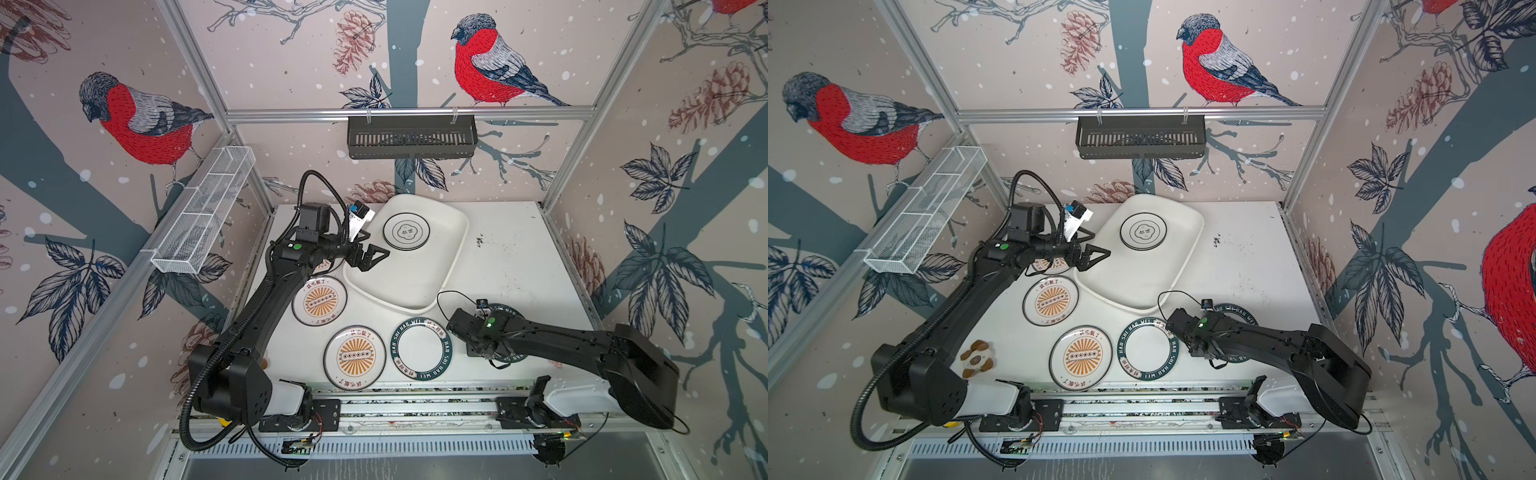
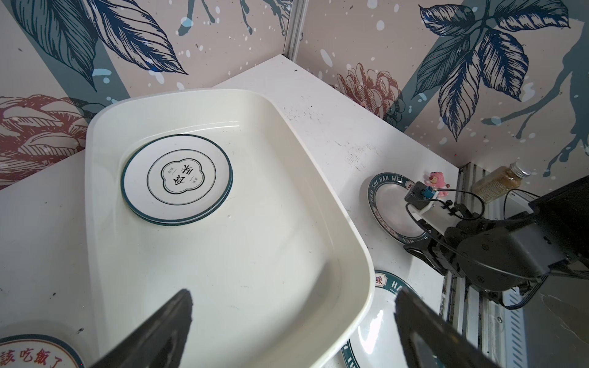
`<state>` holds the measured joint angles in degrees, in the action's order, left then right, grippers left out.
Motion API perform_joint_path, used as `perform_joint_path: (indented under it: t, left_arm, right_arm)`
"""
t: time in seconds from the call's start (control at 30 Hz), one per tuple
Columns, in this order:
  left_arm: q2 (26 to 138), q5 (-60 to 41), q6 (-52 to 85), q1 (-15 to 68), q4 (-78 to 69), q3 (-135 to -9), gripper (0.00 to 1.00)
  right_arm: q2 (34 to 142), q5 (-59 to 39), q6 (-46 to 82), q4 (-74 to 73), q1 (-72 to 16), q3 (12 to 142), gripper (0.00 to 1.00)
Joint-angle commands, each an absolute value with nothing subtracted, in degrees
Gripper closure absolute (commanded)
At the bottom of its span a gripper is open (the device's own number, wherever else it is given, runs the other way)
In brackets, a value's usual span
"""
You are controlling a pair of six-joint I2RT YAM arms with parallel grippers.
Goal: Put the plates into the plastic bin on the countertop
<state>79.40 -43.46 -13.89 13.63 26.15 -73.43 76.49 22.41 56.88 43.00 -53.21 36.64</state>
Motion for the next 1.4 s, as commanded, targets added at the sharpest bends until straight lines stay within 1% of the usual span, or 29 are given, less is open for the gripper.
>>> perform_joint_path:
  t: [0.0, 0.23, 0.4, 0.53, 0.57, 0.7, 0.8, 0.87, 0.97, 1.17, 1.37]
  left_arm:
    - [79.53, -44.12, -14.1, 13.8, 26.09, -73.86, 0.02]
    - [79.8, -44.3, -13.94, 14.06, 25.72, -74.0, 0.02]
    - [79.59, -44.38, -14.14, 14.06, 25.92, -74.6, 0.02]
    - [79.15, -44.74, -14.41, 14.09, 25.63, -74.97, 0.02]
    - [79.09, -44.75, -14.41, 14.1, 25.45, -74.97, 0.02]
    - [78.75, -45.04, -14.47, 14.15, 24.75, -75.08, 0.02]
    - [78.87, -45.65, -14.84, 14.15, 24.54, -75.3, 0.02]
    - [78.86, -46.21, -15.37, 14.23, 24.53, -75.28, 0.02]
    - [78.86, -46.95, -16.19, 14.18, 24.36, -74.93, 0.02]
    - [79.27, -48.46, -16.45, 14.23, 23.13, -74.44, 0.02]
    - [79.89, -49.7, -16.63, 14.18, 22.23, -74.38, 0.02]
  right_arm:
    - [76.52, 22.24, 54.86, 38.84, -51.37, 36.28, 0.35]
    - [76.21, 22.9, 53.34, 37.42, -48.77, 38.51, 0.34]
    - [72.11, 22.35, 56.11, 40.52, -46.33, 39.65, 0.32]
    - [62.02, 19.36, 59.44, 42.21, -41.59, 38.09, 0.32]
    - [59.3, 18.72, 60.67, 43.39, -39.71, 37.88, 0.29]
    - [48.62, 17.41, 64.75, 44.77, -34.1, 35.53, 0.29]
    - [43.96, 13.2, 66.26, 45.87, -28.26, 34.17, 0.29]
    - [43.92, 10.04, 64.71, 47.38, -23.45, 34.57, 0.29]
    - [45.34, 5.52, 63.4, 48.22, -18.73, 34.81, 0.29]
    - [51.16, -0.08, 60.5, 52.21, -12.0, 35.94, 0.28]
    - [54.35, -3.57, 57.73, 55.09, -6.83, 34.72, 0.28]
